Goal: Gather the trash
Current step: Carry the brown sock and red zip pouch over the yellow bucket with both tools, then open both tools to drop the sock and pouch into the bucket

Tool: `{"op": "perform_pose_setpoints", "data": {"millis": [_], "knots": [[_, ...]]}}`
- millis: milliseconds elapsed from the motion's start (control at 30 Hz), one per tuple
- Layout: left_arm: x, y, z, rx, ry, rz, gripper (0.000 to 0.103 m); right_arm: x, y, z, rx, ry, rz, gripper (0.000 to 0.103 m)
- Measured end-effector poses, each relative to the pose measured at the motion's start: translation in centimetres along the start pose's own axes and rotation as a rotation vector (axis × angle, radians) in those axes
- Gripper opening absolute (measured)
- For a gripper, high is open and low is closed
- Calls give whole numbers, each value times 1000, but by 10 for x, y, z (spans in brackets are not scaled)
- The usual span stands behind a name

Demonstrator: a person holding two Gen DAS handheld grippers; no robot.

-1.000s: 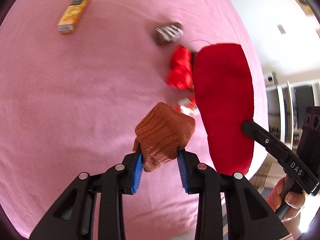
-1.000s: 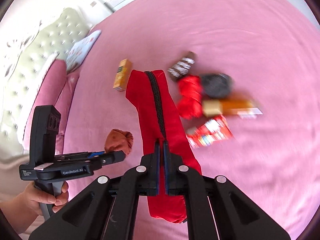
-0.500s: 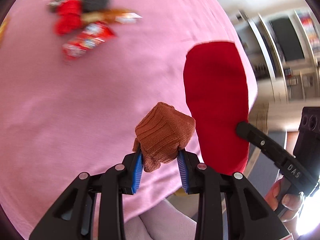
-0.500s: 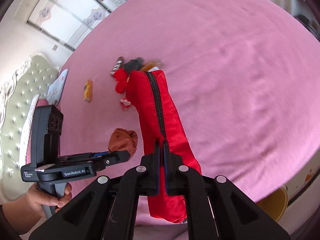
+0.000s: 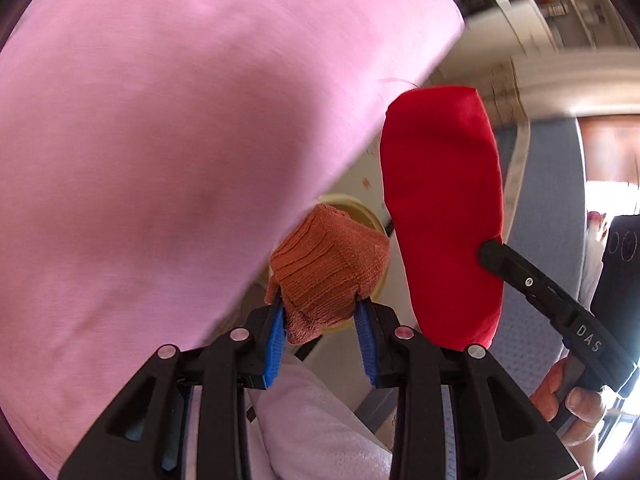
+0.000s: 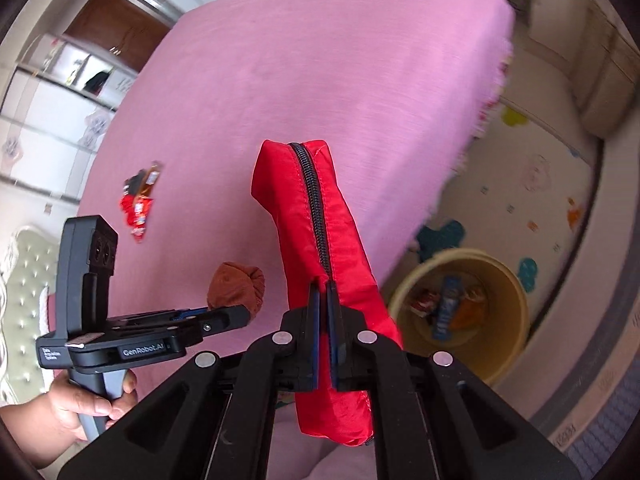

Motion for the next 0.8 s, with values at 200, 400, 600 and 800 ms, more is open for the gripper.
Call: {"op": "perform_pose_setpoints", "data": {"millis": [200, 400, 600, 800], "knots": [[7, -61, -47, -29, -89, 96, 32, 34, 0, -75, 23, -146, 0, 4], [15, -118, -79, -55, -164, 170, 32, 63, -13, -136, 9, -296, -5, 4], [19, -186, -87, -92, -151, 253, 60, 81, -43, -184, -12, -406, 27, 28], [18, -210, -82, -133, -124, 292, 77, 90, -49, -209, 11, -428, 36, 37]]}}
Point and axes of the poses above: each gripper's, at about its wrist camera, not at the fingertips, and y roughly against the way its jaws point, z to its left, x to its underside, the point moved 10 cm from there along -y, roughly the way its jaws point, and after that the axes turned 5 degrees about z, right-handed, at the moved point
